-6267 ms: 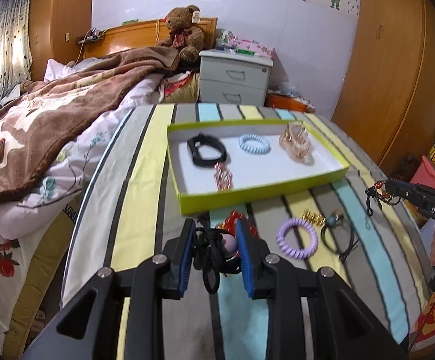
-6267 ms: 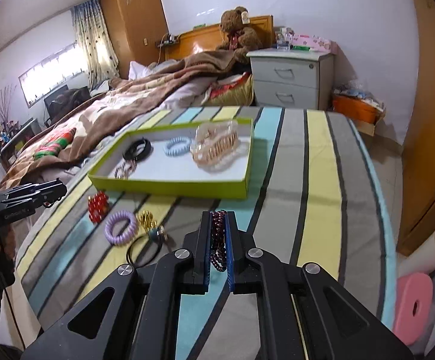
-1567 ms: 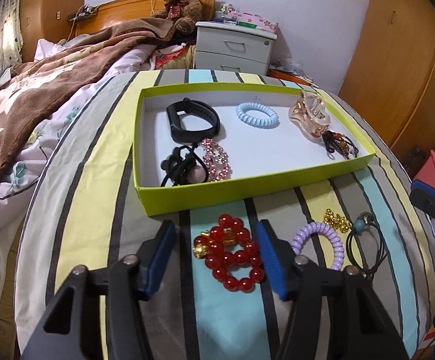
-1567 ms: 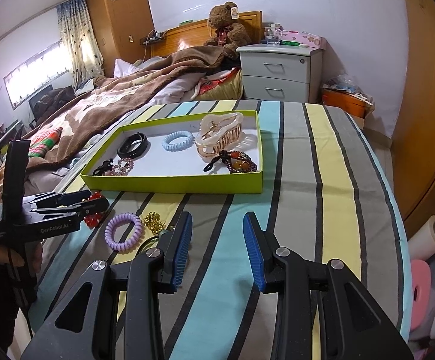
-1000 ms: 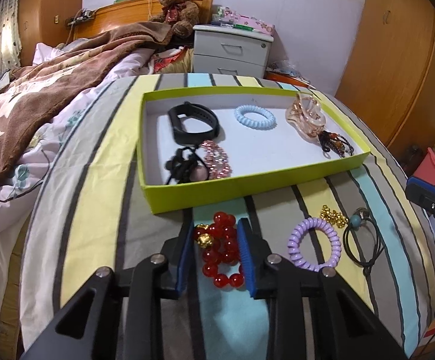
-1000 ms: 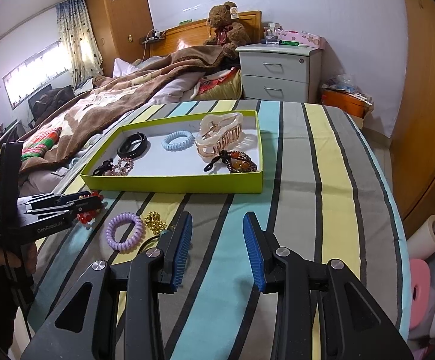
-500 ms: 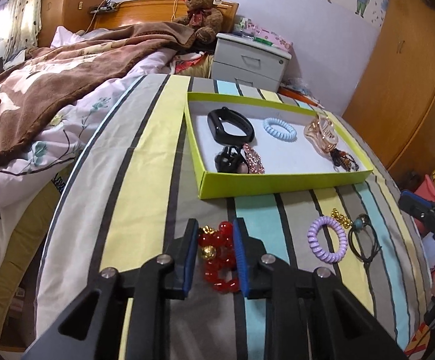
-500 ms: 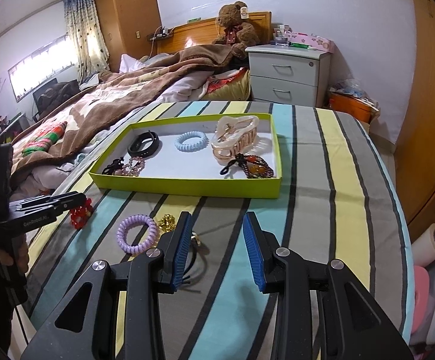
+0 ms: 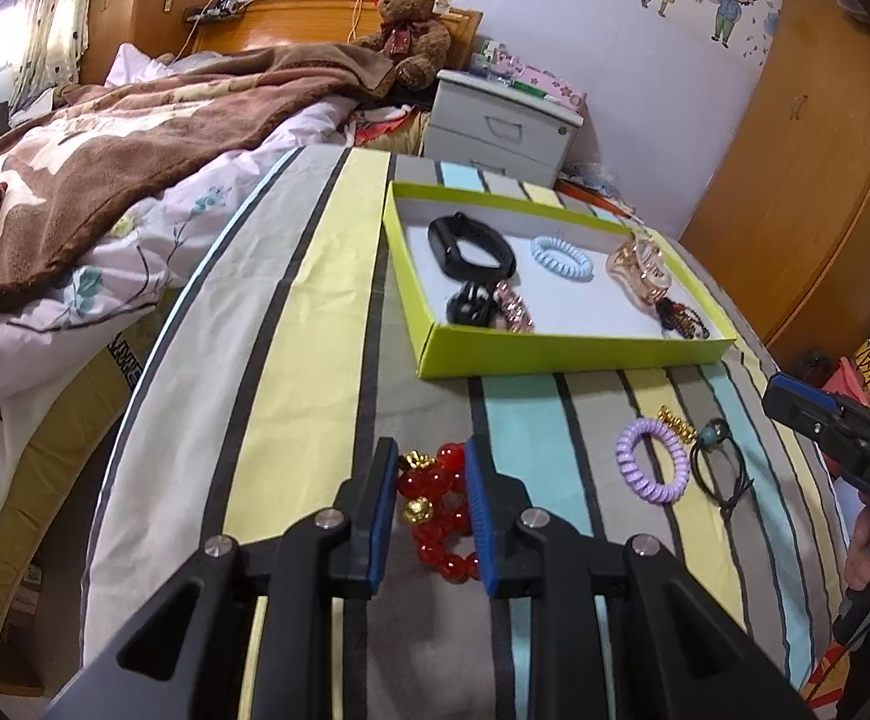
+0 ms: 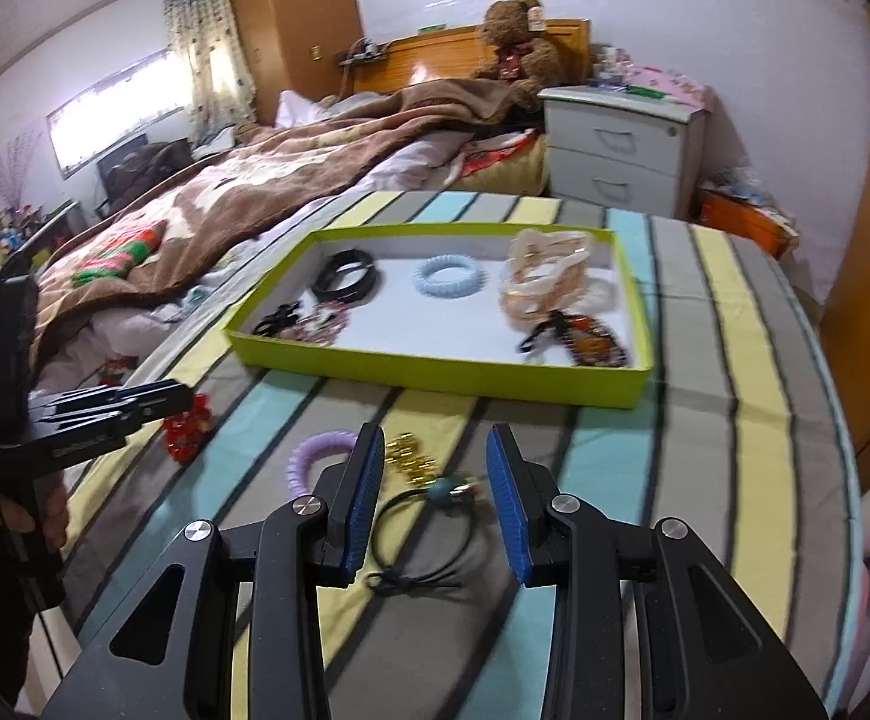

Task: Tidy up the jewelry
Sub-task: 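Close the right tool on the purple coil hair tie while the left tool holds the bracelet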

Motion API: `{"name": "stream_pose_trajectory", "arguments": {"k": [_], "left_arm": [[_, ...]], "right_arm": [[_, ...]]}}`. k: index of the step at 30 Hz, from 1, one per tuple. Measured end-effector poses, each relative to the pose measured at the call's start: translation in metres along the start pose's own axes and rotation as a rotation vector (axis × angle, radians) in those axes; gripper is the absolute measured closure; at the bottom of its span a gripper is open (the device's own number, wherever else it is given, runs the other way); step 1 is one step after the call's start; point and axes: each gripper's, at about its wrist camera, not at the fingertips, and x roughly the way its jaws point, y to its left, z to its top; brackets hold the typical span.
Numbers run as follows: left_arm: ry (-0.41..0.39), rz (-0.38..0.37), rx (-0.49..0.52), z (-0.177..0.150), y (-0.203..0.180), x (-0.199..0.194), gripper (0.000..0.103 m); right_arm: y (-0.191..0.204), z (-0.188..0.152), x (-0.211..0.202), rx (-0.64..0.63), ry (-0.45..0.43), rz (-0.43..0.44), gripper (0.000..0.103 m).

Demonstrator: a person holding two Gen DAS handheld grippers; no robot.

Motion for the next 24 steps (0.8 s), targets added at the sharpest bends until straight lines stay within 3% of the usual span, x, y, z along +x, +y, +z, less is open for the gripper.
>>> {"name": "stream_pose_trajectory", "arguments": {"k": [7, 13, 19, 24], "left_arm": [[0.006, -0.009, -0.029, -0.004, 0.003, 0.001, 0.075], [0.009, -0.005, -0.035, -0.005, 0.006, 0.001, 0.061], [0.010, 0.024, -0.024, -0.006, 0.003, 0.001, 0.050], [0.008, 0.047, -0.003, -0.007, 0.001, 0.001, 0.049]], "right_arm": [[0.029, -0.008, 0.016, -0.072, 0.051, 0.076, 0.067], [0.053, -0.011, 0.026, -0.153, 0.082, 0.108, 0.067], [0.064, -0.016, 0.042, -0.197, 0.127, 0.102, 0.067], [0.073, -0.019, 0.052, -0.238, 0.154, 0.095, 0.067]]}}
